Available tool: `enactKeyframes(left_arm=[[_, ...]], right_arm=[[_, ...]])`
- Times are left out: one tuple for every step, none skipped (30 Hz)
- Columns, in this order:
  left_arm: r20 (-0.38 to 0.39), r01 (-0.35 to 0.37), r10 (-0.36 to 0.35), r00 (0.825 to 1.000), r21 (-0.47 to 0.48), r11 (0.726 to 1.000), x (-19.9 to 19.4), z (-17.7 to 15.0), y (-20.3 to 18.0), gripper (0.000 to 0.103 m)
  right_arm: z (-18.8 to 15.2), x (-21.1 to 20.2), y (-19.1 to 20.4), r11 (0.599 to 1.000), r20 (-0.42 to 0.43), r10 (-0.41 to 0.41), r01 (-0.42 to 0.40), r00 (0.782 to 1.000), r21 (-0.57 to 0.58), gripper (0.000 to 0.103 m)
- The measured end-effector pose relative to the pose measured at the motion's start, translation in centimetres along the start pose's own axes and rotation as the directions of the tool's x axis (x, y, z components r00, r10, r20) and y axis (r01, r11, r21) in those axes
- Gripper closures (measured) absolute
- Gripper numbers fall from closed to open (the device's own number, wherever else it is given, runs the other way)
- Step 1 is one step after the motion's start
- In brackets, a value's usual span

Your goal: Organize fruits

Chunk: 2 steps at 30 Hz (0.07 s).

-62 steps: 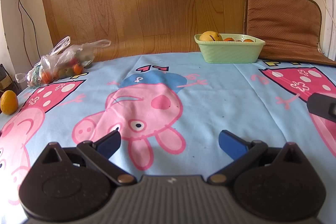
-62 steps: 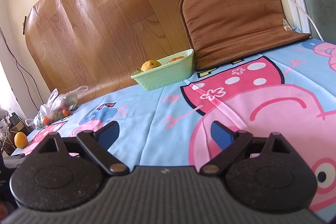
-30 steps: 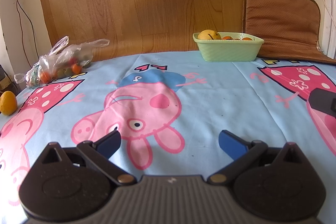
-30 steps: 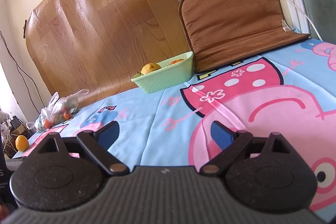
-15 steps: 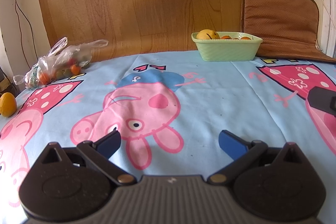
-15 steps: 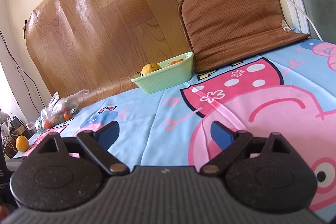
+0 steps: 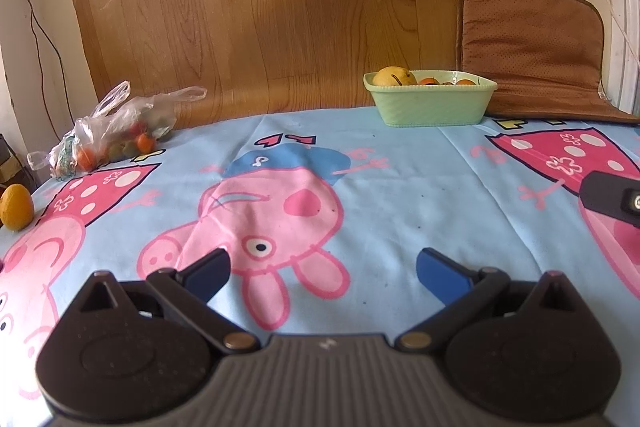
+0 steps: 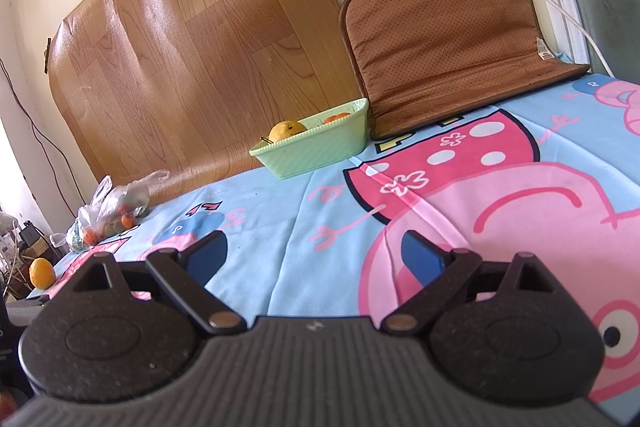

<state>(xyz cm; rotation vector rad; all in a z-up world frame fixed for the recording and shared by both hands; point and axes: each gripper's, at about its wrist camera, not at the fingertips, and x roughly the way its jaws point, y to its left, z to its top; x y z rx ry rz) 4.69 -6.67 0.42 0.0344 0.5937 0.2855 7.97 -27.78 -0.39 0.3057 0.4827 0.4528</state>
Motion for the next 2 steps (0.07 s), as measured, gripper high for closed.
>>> enactKeyframes(left_arm=[[0.002, 0.003, -0.003, 1.000, 0.005, 1.000, -0.03, 0.02, -0.03, 0.000], [0.003, 0.008, -0.008, 1.000, 0.008, 1.000, -0.06, 0.03, -0.05, 0.000]], right_arm=[[-0.01, -0.02, 0.00, 1.000, 0.000, 0.001, -0.001, 1.000, 0.000, 0.008], [-0.02, -0.02, 0.00, 1.000, 0.000, 0.001, -0.001, 1.000, 0.000, 0.008]])
